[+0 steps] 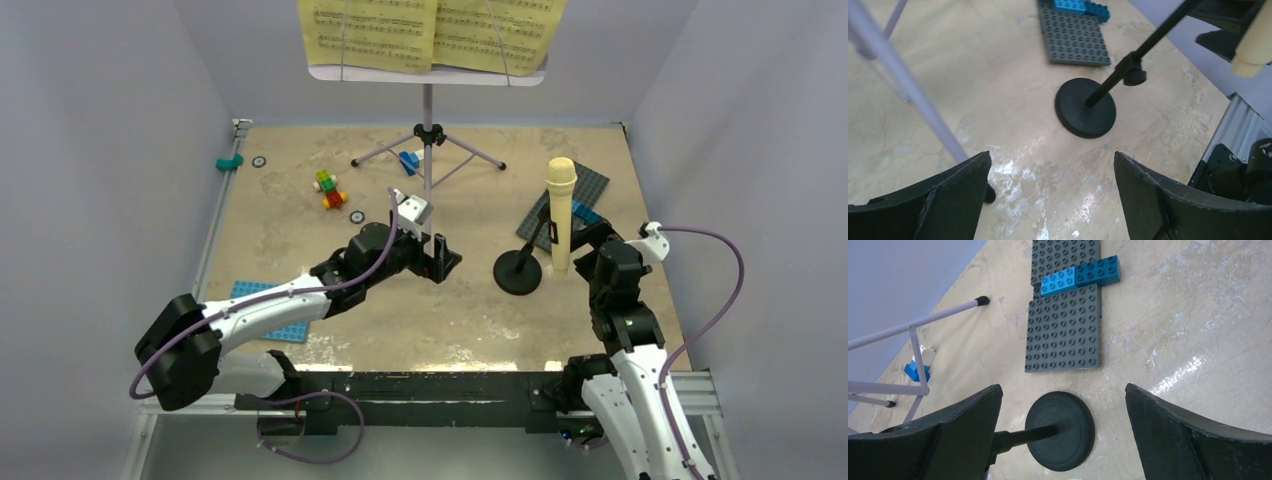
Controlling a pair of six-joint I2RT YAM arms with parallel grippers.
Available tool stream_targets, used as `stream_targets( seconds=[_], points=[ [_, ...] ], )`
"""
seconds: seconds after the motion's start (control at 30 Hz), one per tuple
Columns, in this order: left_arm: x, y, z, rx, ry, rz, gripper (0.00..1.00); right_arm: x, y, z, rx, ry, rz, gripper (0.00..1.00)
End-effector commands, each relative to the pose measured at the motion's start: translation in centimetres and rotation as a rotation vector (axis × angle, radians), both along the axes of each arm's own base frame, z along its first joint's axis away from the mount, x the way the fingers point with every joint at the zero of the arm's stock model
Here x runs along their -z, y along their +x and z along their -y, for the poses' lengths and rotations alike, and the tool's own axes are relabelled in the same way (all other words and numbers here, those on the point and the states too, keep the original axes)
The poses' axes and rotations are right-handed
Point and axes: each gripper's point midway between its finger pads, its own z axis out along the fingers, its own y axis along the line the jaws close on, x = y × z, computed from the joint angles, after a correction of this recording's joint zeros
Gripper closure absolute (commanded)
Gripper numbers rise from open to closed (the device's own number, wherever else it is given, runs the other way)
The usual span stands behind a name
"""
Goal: Pack up the instrument practice props
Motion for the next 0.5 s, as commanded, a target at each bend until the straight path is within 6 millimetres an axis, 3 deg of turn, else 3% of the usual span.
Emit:
stream_targets(
  seconds=[0.0,0.27,0.47],
  points=[
    [-9.2,0.3,5.0,0.157,-0.215,0.334,0.05,-1.2,0.3,-0.8,-0.019,0.049,0.018,0.01],
    [-12.3,0.7,9.3,0.284,-0.262,0.518,0.07,-1.8,-0.2,-0.9,-0.027,0.049,0.01,0.01],
    [-11.8,-0.6,13.8,0.421,-0.221,0.619,0.11,-2.1,-0.3,-1.1,-0.04,0.051,0.002,0.01]
  ],
)
